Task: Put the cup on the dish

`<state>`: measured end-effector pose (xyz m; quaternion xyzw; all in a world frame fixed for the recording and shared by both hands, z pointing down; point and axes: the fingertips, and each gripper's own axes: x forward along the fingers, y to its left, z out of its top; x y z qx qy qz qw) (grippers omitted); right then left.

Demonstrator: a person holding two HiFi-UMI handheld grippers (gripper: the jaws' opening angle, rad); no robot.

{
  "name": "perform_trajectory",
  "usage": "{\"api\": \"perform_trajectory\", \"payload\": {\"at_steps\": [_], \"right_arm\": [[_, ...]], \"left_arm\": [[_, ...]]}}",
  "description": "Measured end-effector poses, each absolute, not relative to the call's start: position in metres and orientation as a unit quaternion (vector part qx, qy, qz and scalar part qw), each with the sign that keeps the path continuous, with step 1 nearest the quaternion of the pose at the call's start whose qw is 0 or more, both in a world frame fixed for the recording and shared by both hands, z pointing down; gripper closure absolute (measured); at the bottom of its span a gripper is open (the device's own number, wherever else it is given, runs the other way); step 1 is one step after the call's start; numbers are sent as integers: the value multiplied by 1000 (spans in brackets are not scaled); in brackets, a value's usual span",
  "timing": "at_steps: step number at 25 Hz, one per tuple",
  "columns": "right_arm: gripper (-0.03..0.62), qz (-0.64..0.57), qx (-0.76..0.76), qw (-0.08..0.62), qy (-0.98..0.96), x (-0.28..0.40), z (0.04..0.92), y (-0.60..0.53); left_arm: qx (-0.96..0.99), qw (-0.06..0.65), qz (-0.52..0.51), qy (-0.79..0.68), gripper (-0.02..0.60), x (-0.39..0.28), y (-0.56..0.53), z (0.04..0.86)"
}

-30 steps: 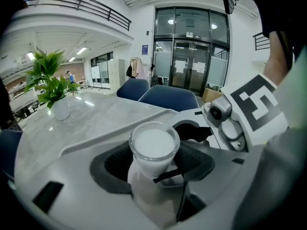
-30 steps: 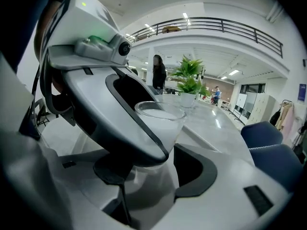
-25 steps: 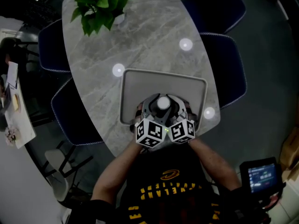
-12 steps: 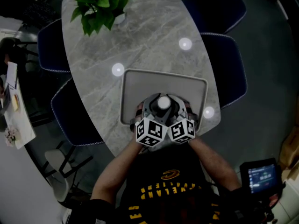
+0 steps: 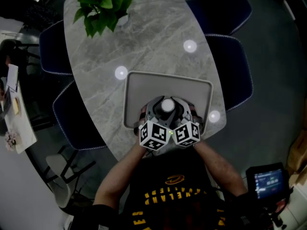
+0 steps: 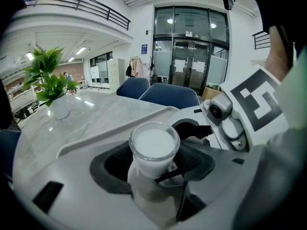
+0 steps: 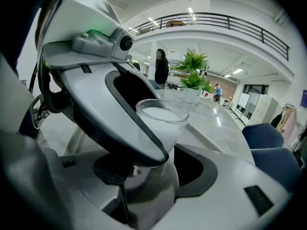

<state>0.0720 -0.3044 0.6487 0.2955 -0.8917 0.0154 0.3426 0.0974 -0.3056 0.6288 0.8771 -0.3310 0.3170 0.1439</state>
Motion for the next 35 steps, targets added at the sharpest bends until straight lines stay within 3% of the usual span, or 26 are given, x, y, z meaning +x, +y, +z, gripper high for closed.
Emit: {"api": "perform_trajectory", "payload": {"at_steps": [35], "right_arm": [[336,28,305,324,-895,75,645,-303]], "left_arm": [[861,169,314,-362,291,83,-309,633]]}}
